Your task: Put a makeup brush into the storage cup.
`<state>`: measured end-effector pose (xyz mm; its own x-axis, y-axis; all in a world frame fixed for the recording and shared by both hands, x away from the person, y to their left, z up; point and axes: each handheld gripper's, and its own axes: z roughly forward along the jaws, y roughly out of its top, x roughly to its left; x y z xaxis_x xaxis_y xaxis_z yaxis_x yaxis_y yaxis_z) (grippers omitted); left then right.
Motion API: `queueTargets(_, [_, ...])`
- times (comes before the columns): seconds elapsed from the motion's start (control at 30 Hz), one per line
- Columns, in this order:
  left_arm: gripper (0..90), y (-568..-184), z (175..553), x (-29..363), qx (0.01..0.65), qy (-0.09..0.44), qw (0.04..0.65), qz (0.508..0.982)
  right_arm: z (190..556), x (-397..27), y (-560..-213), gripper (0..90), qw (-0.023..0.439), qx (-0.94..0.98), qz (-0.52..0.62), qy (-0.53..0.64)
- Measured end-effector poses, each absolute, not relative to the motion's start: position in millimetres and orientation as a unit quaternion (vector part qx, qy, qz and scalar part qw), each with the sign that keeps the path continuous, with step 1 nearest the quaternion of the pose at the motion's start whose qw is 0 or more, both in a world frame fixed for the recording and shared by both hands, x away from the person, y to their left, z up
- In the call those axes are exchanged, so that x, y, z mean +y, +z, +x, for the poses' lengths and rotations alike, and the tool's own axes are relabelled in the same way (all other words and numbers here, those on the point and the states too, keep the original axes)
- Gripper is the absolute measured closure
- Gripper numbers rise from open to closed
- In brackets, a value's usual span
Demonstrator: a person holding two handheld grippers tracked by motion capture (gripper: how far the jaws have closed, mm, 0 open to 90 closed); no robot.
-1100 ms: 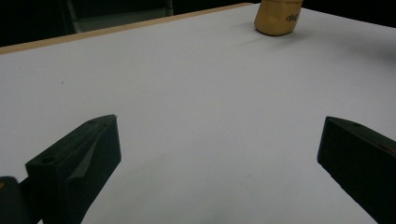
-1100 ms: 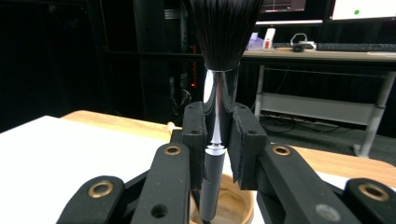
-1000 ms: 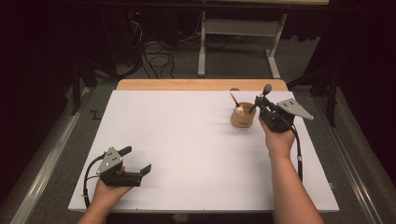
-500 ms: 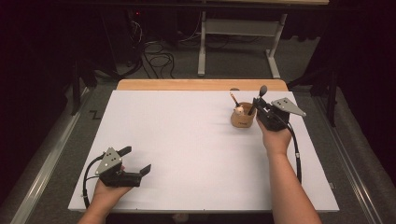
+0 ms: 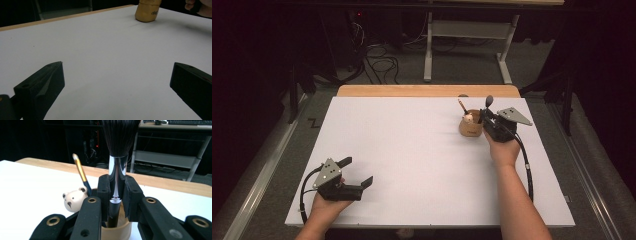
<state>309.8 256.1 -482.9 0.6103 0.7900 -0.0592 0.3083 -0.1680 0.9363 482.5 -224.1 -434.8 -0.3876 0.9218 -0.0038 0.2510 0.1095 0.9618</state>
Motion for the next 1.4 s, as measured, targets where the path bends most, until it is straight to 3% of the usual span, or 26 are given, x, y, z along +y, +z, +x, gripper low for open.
queueTargets(0.27, [0.3, -483, 310, 256, 0.376, 0.230, 0.524, 0.729, 483, -226, -441, 77.7, 0.331, 0.665, 0.447, 0.499])
queueTargets(0.33, [0.3, -483, 310, 256, 0.375, 0.230, 0.524, 0.729, 483, -225, -441, 64.1, 0.332, 0.665, 0.442, 0.503])
queueTargets(0.5, [0.3, -483, 310, 256, 0.377, 0.229, 0.525, 0.728, 482, -226, -439, 45.2, 0.325, 0.660, 0.447, 0.510])
queueTargets(0.8, [0.3, -483, 310, 255, 0.378, 0.228, 0.525, 0.728, 478, -229, -435, 23.0, 0.319, 0.648, 0.455, 0.521])
queueTargets(1.13, [0.3, -483, 311, 255, 0.379, 0.228, 0.526, 0.726, 466, -229, -430, 6.7, 0.305, 0.661, 0.448, 0.518])
queueTargets(1.4, [0.2, -481, 310, 253, 0.378, 0.226, 0.532, 0.723, 451, -233, -434, 0.2, 0.298, 0.664, 0.446, 0.521])
